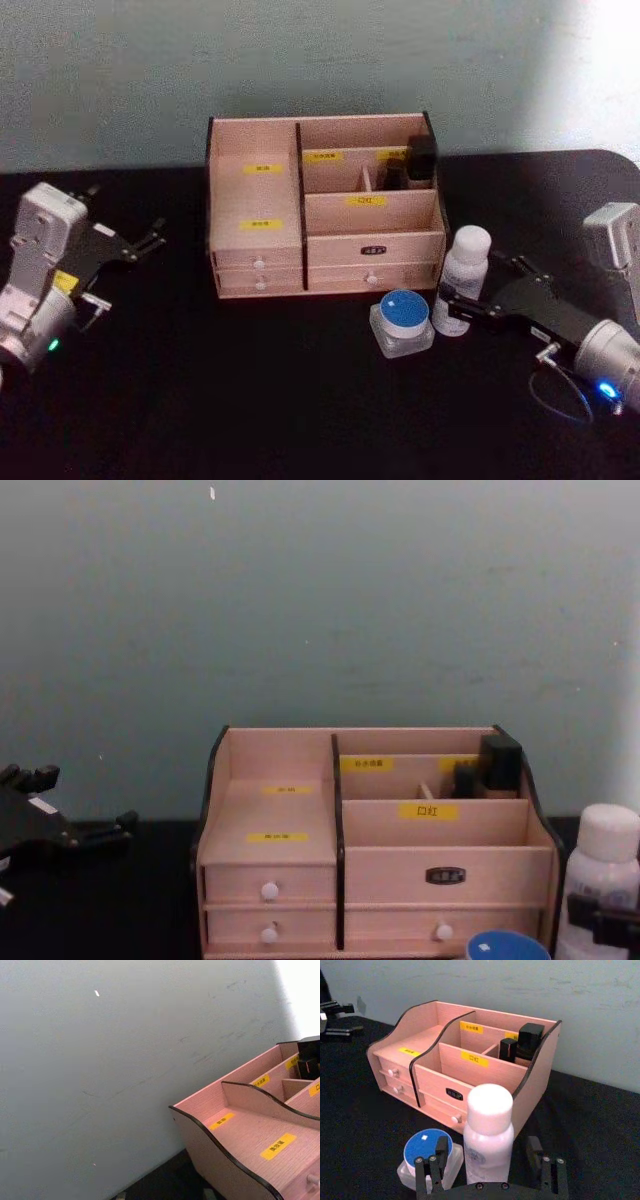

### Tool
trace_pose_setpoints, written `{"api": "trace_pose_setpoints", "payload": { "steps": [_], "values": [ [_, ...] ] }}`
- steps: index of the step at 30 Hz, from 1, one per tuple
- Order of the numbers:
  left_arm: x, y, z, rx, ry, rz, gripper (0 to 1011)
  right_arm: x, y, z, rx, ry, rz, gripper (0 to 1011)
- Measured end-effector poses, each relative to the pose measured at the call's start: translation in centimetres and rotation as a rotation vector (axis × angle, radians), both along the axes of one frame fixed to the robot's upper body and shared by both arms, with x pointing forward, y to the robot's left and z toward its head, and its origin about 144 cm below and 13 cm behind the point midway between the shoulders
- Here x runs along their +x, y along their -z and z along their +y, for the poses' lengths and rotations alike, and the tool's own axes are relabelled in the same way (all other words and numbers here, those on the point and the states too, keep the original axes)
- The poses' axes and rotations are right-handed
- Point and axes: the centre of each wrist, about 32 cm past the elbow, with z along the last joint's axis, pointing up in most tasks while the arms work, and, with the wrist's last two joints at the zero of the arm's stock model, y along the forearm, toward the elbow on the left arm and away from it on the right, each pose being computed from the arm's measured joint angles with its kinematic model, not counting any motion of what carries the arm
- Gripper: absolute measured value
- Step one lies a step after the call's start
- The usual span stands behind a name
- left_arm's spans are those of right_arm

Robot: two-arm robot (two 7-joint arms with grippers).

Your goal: Pick up the facial cleanser and watermelon frost from the table and place them into the tiered storage box.

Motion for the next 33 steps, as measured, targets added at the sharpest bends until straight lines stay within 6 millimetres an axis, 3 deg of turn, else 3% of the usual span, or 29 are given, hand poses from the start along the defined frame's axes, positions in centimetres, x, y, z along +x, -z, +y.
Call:
{"api": "trace_pose_setpoints", "payload": {
  "steps": [30, 33],
  "values": [
    [0.0, 0.0, 0.0, 0.0, 0.0, 0.0, 1001, 1.14, 0.18, 1.05, -0.027, -0.012, -0.012, 1003],
    [0.0, 0.0, 0.0, 0.0, 0.0, 0.0, 1001, 1.14, 0.18, 1.04, -0.026, -0.012, -0.012, 944]
  ]
}}
